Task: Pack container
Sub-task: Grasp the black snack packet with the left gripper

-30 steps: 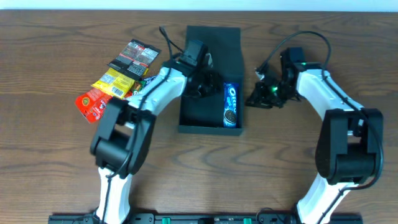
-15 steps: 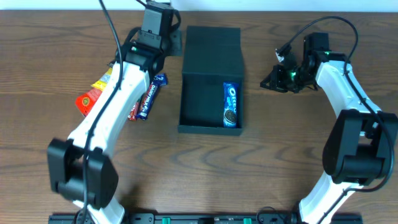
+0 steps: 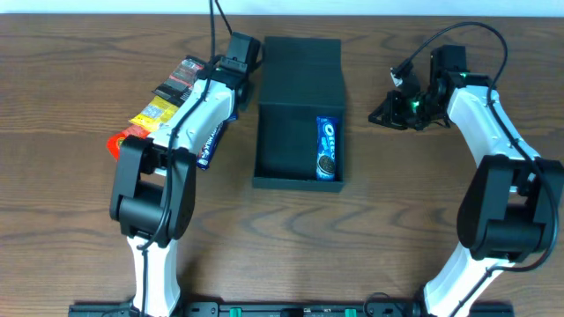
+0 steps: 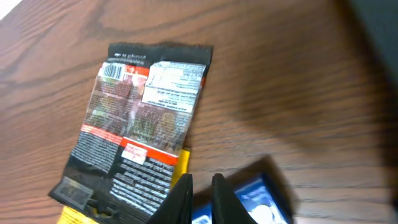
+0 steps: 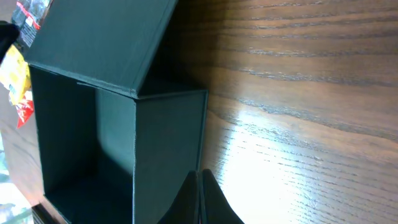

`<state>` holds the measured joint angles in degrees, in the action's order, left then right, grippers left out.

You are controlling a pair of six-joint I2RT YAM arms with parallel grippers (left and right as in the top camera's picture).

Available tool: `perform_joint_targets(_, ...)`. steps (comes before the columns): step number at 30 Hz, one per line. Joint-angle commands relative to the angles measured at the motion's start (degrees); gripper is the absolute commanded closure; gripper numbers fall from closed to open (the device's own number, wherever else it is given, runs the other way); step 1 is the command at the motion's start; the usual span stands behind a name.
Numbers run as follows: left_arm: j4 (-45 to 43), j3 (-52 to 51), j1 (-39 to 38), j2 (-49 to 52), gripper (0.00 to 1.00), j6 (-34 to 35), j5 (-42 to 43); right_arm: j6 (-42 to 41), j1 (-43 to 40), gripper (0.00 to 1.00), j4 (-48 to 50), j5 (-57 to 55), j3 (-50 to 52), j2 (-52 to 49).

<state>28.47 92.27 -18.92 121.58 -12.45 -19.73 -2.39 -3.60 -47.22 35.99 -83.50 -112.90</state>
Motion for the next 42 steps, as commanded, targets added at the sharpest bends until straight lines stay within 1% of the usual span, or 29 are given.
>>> perform_joint_targets(1,-0.07,-0.26,0.26,2.21,0.86,-4.98,-5.51,-0.39,-0.24,0.98,0.11,0.00,-0.90,-0.22)
perform_joint_targets(5,0.00,-0.26,0.63,3.80,0.81,-7.13,-5.97,-0.74,-0.24,0.98,0.11,-0.20,-0.90,-0.22)
perform_joint_targets(6,-0.09,-0.26,0.63,4.28,0.76,-7.67,-5.99,-0.83,-0.24,0.98,0.09,-0.46,-0.90,-0.22)
perform_joint_targets(9,-1.60,-0.26,0.76,5.14,0.67,-9.84,-6.75,-1.86,-0.24,0.98,0.11,-1.33,-0.90,-0.22)
perform_joint_targets(15,-3.43,-0.26,1.79,7.39,0.65,-9.92,-8.35,-1.86,-0.24,0.99,0.11,-1.33,-0.90,-0.22)
perform_joint_targets(19,-6.19,-0.26,1.79,8.41,0.64,-11.02,-12.41,-1.88,-0.24,0.99,0.13,-1.33,-0.90,-0.22)
perform_joint_targets(23,-8.68,-0.26,2.12,8.44,0.63,-11.58,-12.15,-2.34,-0.24,0.99,0.13,-1.46,-0.90,-0.22)
perform_joint_targets(27,-9.33,-0.26,2.62,8.96,0.60,-11.56,-10.05,-2.51,-0.24,0.99,0.15,-1.49,-0.90,-0.22)
perform_joint_targets(34,-10.54,-0.26,2.89,11.21,0.56,-11.63,-10.78,-2.51,-0.24,0.99,0.15,-1.49,-0.90,-0.22)
perform_joint_targets(35,-10.82,-0.26,2.91,11.34,0.56,-11.63,-10.75,-2.51,-0.24,0.98,0.15,-1.49,-0.90,-0.22)
perform_joint_targets(36,-11.06,-0.26,2.95,11.50,0.59,-11.61,-10.75,-2.51,-0.24,0.98,0.15,-1.49,-0.90,-0.22)
perform_joint_targets(37,-11.13,-0.26,3.04,11.80,0.69,-11.63,-10.75,-2.51,-0.24,0.98,0.15,-1.49,-0.90,-0.22)
perform_joint_targets(38,-11.13,-0.26,3.17,11.96,0.84,-11.63,-10.75,-2.51,-0.24,0.98,0.15,-1.49,-0.90,-0.22)
perform_joint_targets(39,-11.06,-0.26,3.26,12.13,0.90,-11.67,-11.06,-2.51,-0.24,0.98,0.15,-1.49,-0.90,-0.22)
perform_joint_targets(40,-11.04,-0.26,3.26,12.13,0.94,-11.82,-12.13,-2.54,-0.24,0.98,0.13,-1.49,-0.90,-0.22)
perform_joint_targets(42,-11.87,-0.26,3.23,12.13,0.94,-12.11,-14.23,-2.56,-0.24,0.98,0.13,-1.49,-0.90,-0.22)
